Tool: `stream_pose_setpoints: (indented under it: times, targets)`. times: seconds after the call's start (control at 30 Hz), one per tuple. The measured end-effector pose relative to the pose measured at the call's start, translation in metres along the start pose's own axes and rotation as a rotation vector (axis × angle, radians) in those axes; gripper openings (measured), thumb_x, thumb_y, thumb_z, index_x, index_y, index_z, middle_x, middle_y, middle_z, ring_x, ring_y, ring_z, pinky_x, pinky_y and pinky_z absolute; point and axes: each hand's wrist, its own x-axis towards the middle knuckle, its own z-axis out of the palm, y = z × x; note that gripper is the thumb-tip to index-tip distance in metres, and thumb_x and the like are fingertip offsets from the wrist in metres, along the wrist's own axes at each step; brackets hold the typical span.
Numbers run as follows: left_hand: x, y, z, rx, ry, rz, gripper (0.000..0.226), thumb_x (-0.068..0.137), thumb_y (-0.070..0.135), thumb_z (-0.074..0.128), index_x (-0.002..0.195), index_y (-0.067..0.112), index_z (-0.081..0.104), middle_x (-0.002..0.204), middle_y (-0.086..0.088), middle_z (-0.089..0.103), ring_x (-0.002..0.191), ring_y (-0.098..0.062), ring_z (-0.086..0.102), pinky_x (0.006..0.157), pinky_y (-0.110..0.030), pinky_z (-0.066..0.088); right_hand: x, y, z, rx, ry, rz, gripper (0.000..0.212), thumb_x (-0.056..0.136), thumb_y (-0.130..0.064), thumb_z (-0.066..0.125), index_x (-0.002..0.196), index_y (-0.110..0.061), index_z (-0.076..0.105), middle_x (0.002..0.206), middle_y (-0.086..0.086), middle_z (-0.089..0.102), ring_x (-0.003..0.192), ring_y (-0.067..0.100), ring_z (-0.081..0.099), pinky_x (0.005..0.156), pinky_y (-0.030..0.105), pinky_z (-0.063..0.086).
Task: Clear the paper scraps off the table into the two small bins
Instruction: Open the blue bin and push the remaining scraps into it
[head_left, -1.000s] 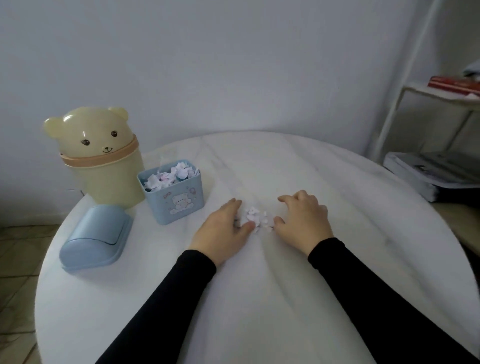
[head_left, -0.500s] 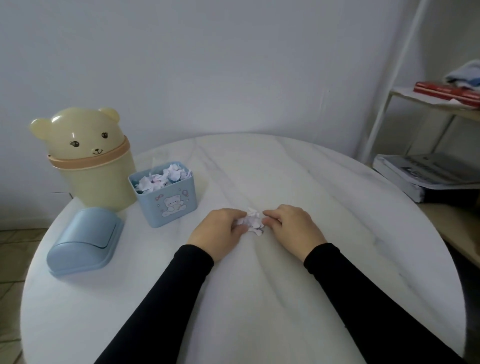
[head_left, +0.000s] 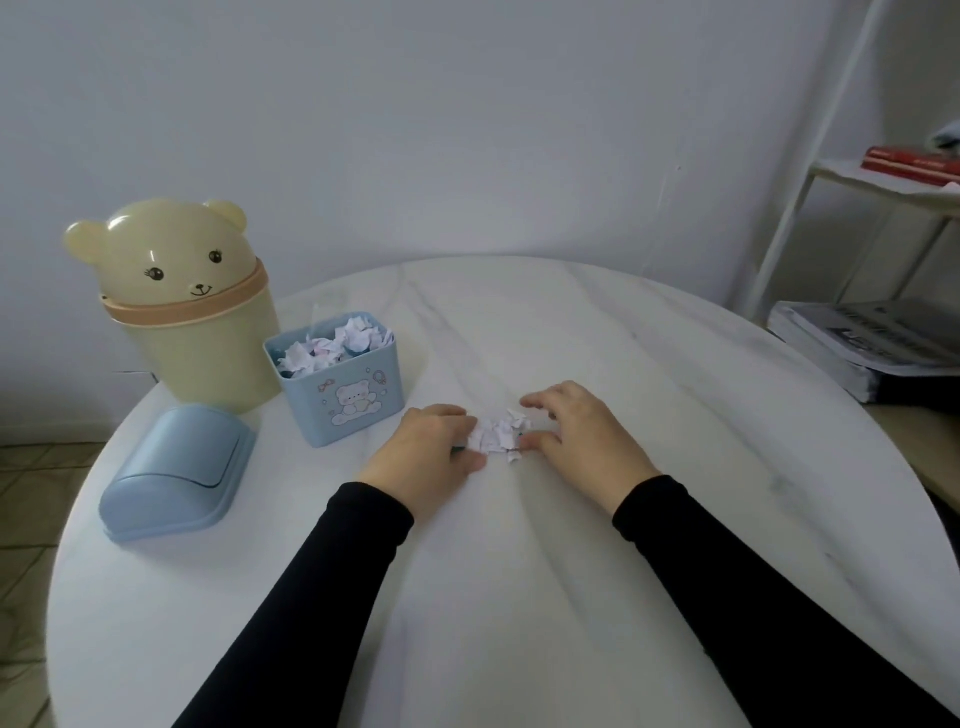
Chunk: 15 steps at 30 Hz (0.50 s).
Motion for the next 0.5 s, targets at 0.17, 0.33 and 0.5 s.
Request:
stream_pose_setpoints:
  times: [0.17,0.33,0.5]
  targets:
    - [0.004,0.000,0.003,-0.003,-0.060,0.005,0.041,0.089,0.027,0.059,0.129,0.017,0.056,0.141,-0.002,0.044,0.129,-0.021,0.040,0.106,-0.026,0.031,0.013,-0.002,0.003,-0.069,-0.214,-0.089,0.067,0.082,-0.032,0.071,0.142,-0.022,0.042,0.148,-0.006,0.033,0.136,0.013,0.029,0.109,0.024,0.025]
    - [0.010,0.004,0.001,-0.094,0.001,-0.052,0.035,0.084,0.023,0.065,0.118,0.017,0.065,0.118,-0.001,0.054,0.105,-0.015,0.053,0.082,-0.016,0.033,0.022,-0.002,0.016,-0.026,-0.129,-0.099,0.031,0.089,-0.019,0.063,0.119,-0.013,0.066,0.123,0.001,0.055,0.118,0.016,0.049,0.088,0.014,0.030]
    - [0.012,0.006,-0.003,-0.181,0.066,-0.149,0.025,0.077,0.024,0.074,0.102,0.019,0.070,0.095,0.004,0.058,0.083,-0.009,0.049,0.073,-0.019,0.035,0.015,-0.013,0.025,-0.208,-0.016,-0.123,0.025,0.096,-0.014,0.049,0.112,-0.013,0.069,0.101,0.007,0.052,0.094,0.024,0.058,0.079,0.027,0.044]
